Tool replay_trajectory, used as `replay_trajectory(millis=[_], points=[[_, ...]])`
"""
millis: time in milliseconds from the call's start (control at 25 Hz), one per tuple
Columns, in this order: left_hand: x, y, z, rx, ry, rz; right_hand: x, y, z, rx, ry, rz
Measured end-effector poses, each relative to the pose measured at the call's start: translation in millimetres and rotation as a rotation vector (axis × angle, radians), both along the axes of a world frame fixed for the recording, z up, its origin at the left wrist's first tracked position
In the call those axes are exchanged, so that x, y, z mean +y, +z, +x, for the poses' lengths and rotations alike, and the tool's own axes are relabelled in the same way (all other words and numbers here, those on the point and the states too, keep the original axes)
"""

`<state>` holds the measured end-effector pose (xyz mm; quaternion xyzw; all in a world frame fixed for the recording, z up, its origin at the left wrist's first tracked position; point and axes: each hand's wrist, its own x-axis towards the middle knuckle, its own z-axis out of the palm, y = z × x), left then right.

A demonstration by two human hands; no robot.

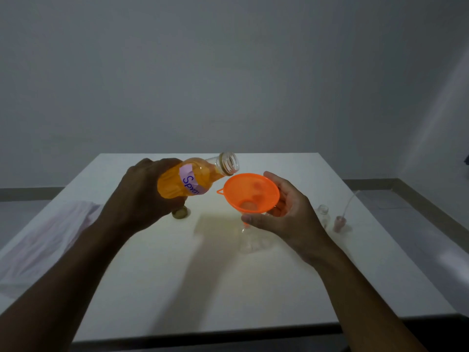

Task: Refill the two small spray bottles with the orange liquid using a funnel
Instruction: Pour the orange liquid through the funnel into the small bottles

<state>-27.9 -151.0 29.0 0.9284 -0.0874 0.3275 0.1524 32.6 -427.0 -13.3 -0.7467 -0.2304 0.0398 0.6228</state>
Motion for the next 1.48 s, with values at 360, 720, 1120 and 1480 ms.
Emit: replay_trajectory(millis=[360, 720, 1120, 1480], points=[[3, 7, 10, 0.061, 0.006, 0.073, 2, -1, -2, 0.002, 0.001, -0.015], [9, 9, 14, 0.073, 0.029, 0.112, 6, -2, -1, -0.007, -0.011, -0.031], [12, 12, 13, 0.078, 0.034, 0.111, 6, -2, -1, -0.005, -0.005, -0.030], [11, 12, 14, 0.082, 0.042, 0.124, 6, -4, 3, -0.005, -0.002, -0.016]])
